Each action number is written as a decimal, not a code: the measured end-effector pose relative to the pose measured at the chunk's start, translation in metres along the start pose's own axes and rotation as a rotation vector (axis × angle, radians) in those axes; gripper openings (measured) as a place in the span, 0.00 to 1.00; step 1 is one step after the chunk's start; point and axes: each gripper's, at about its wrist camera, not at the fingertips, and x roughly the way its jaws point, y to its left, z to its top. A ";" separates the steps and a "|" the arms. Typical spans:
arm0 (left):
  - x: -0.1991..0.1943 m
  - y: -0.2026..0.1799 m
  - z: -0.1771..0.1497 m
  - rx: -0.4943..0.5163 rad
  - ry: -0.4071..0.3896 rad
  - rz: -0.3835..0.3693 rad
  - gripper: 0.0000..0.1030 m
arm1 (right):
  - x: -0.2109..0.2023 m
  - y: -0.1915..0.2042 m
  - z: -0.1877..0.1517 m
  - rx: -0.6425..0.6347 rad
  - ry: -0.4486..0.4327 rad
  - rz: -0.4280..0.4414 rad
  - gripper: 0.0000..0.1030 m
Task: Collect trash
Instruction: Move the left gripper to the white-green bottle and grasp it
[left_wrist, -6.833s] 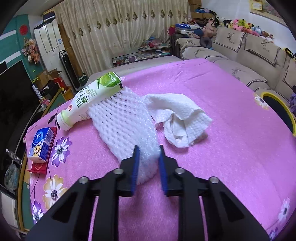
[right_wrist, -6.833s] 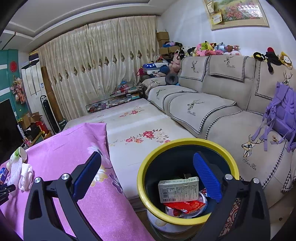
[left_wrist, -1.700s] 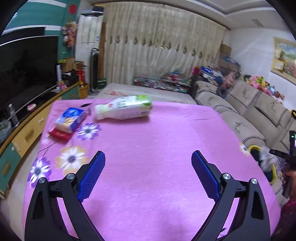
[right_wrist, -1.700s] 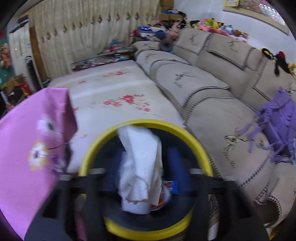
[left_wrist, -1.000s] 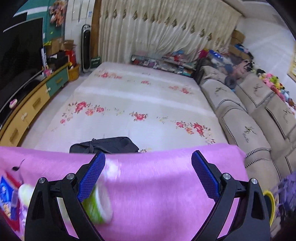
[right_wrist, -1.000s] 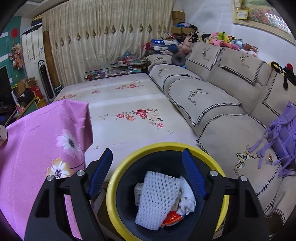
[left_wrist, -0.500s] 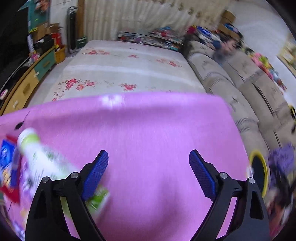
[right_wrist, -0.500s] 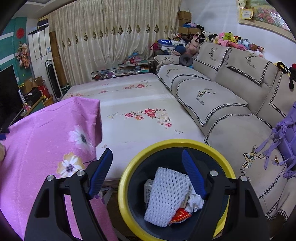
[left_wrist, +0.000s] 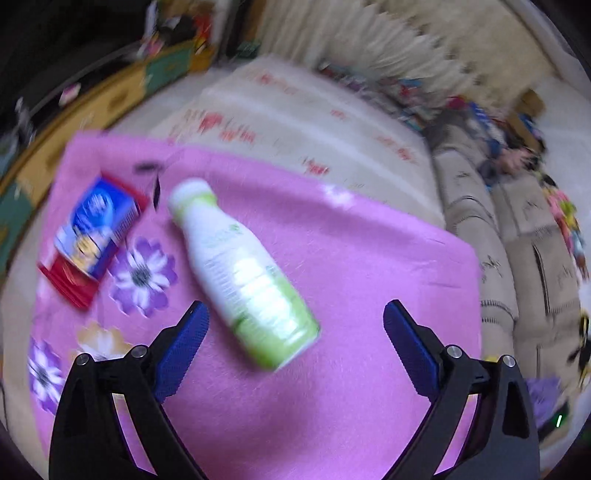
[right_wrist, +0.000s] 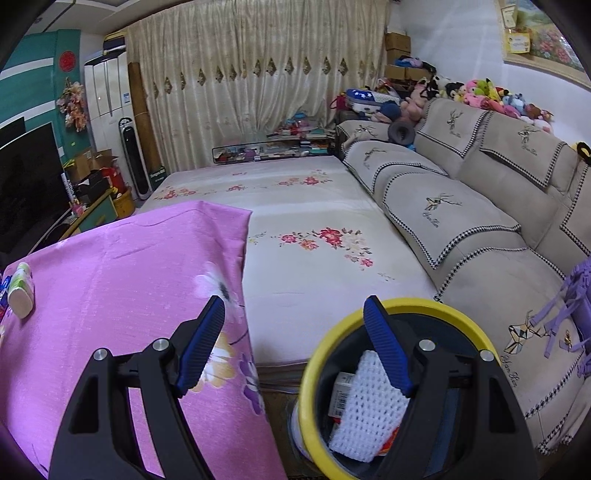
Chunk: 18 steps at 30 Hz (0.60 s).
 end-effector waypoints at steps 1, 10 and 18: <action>0.008 0.001 0.003 -0.035 0.007 0.030 0.91 | 0.001 0.000 0.000 -0.001 0.000 0.002 0.71; 0.047 0.001 0.011 -0.125 0.051 0.183 0.90 | 0.010 -0.015 -0.001 0.024 0.008 0.021 0.71; 0.054 -0.001 0.002 -0.041 0.098 0.214 0.67 | 0.010 -0.027 -0.005 0.040 0.007 0.034 0.71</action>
